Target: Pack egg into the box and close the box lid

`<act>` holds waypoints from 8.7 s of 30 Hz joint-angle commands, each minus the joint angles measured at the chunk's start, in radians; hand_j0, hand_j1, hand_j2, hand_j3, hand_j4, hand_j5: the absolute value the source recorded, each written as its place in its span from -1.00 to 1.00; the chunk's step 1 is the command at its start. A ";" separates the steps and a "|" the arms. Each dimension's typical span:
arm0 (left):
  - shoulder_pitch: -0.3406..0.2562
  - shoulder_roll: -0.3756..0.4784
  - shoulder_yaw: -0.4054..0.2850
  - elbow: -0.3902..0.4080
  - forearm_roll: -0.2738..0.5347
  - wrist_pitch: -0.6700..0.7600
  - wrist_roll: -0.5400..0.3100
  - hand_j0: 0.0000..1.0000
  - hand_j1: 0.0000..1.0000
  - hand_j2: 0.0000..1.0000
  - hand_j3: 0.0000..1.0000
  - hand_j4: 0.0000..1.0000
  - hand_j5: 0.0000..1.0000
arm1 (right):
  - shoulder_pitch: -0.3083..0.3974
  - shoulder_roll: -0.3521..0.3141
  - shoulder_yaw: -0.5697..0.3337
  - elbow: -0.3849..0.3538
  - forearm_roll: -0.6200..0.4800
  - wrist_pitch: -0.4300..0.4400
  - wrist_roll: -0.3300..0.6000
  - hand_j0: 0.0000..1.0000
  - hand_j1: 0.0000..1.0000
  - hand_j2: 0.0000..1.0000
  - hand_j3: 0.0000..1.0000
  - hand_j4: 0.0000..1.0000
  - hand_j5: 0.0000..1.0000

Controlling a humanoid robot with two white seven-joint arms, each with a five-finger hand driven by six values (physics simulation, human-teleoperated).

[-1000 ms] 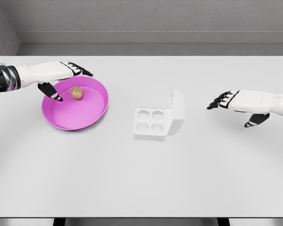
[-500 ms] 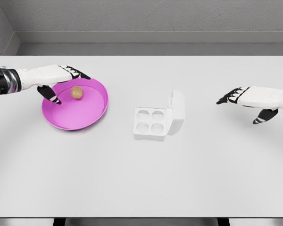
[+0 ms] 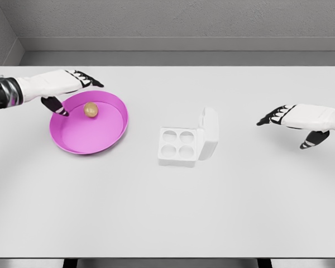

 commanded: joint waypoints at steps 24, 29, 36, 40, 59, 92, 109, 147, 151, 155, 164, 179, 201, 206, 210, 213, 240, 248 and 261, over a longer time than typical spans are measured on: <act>0.002 -0.080 0.005 0.094 -0.015 0.002 -0.048 0.88 0.88 0.88 0.88 0.88 0.88 | -0.034 -0.001 0.065 -0.038 -0.006 0.002 0.000 1.00 1.00 1.00 1.00 1.00 1.00; 0.000 -0.082 0.005 0.094 -0.015 0.002 -0.048 0.81 0.81 0.81 0.81 0.81 0.81 | -0.034 -0.003 0.063 -0.039 -0.006 0.002 -0.002 1.00 1.00 1.00 1.00 1.00 1.00; 0.000 -0.082 0.007 0.097 -0.016 0.002 -0.047 0.82 0.82 0.82 0.82 0.82 0.82 | -0.034 -0.006 0.063 -0.039 -0.006 0.002 -0.002 1.00 1.00 1.00 1.00 1.00 1.00; -0.003 -0.090 0.008 0.116 -0.018 0.002 -0.047 0.82 0.82 0.82 0.82 0.82 0.82 | -0.034 -0.006 0.063 -0.039 -0.006 0.002 -0.002 1.00 1.00 1.00 1.00 1.00 1.00; -0.020 -0.116 0.008 0.169 -0.021 0.002 -0.048 0.82 0.82 0.82 0.82 0.82 0.82 | -0.034 -0.006 0.063 -0.039 -0.006 0.002 -0.002 1.00 1.00 1.00 1.00 1.00 1.00; -0.017 -0.111 -0.004 0.174 -0.019 0.002 -0.070 -0.11 -0.11 -0.11 -0.11 -0.11 -0.11 | -0.038 -0.017 0.062 -0.036 -0.006 0.002 -0.003 1.00 1.00 1.00 1.00 1.00 1.00; -0.011 -0.111 -0.007 0.166 -0.016 0.002 -0.070 -0.28 -0.28 -0.28 -0.28 -0.28 -0.28 | -0.037 -0.018 0.063 -0.108 -0.006 0.002 -0.005 1.00 1.00 1.00 1.00 1.00 1.00; 0.023 -0.044 -0.005 -0.033 0.214 0.002 -0.070 -0.45 -0.45 -0.45 -0.45 -0.45 -0.45 | -0.038 -0.055 0.071 -0.122 -0.006 0.002 -0.008 1.00 1.00 1.00 1.00 1.00 1.00; 0.040 -0.024 -0.005 -0.056 0.264 0.002 -0.070 -0.44 -0.44 -0.44 -0.44 -0.44 -0.44 | -0.038 -0.057 0.071 -0.122 -0.006 0.002 -0.008 1.00 1.00 1.00 1.00 1.00 1.00; 0.041 -0.024 -0.005 -0.056 0.278 0.002 -0.070 -0.43 -0.43 -0.43 -0.43 -0.43 -0.43 | -0.038 -0.057 0.071 -0.122 -0.006 0.002 -0.008 1.00 1.00 1.00 1.00 1.00 1.00; 0.057 -0.027 -0.007 -0.094 0.366 0.002 -0.070 -0.43 -0.43 -0.43 -0.43 -0.43 -0.43 | -0.038 -0.057 0.071 -0.125 -0.006 0.002 -0.008 1.00 1.00 1.00 1.00 1.00 1.00; 0.067 -0.039 -0.016 -0.111 0.447 0.002 -0.068 -0.44 -0.44 -0.44 -0.44 -0.44 -0.44 | -0.038 -0.063 0.071 -0.125 -0.006 0.002 -0.008 1.00 1.00 1.00 1.00 1.00 1.00; 0.066 -0.107 -0.061 -0.142 0.534 0.002 -0.068 -0.44 -0.44 -0.44 -0.44 -0.44 -0.44 | -0.040 -0.064 0.069 -0.127 -0.006 0.002 -0.011 1.00 1.00 1.00 1.00 1.00 1.00; 0.067 -0.128 -0.061 -0.148 0.536 0.002 -0.067 -0.44 -0.44 -0.44 -0.44 -0.44 -0.44 | -0.040 -0.063 0.071 -0.127 -0.006 0.002 -0.011 1.00 1.00 1.00 1.00 1.00 1.00; 0.069 -0.137 -0.062 -0.160 0.536 0.002 -0.067 -0.44 -0.44 -0.44 -0.44 -0.44 -0.44 | -0.040 -0.064 0.071 -0.127 -0.006 0.002 -0.011 1.00 1.00 1.00 1.00 1.00 1.00; 0.069 -0.146 -0.075 -0.163 0.545 0.002 -0.067 -0.44 -0.44 -0.44 -0.44 -0.44 -0.44 | -0.040 -0.064 0.071 -0.127 -0.006 0.002 -0.011 1.00 1.00 1.00 1.00 1.00 1.00; 0.097 -0.240 -0.076 -0.194 0.567 0.002 -0.064 -0.43 -0.43 -0.43 -0.43 -0.43 -0.43 | -0.040 -0.064 0.071 -0.127 -0.006 0.002 -0.011 1.00 1.00 1.00 1.00 1.00 1.00; 0.118 -0.277 -0.076 -0.189 0.553 0.002 -0.062 -0.43 -0.43 -0.43 -0.43 -0.43 -0.43 | -0.040 -0.063 0.071 -0.127 -0.006 0.002 -0.011 1.00 1.00 1.00 1.00 1.00 1.00; 0.129 -0.318 -0.076 -0.133 0.516 0.002 -0.062 -0.42 -0.42 -0.42 -0.42 -0.42 -0.42 | -0.040 -0.064 0.071 -0.127 -0.006 0.002 -0.011 1.00 1.00 1.00 1.00 1.00 1.00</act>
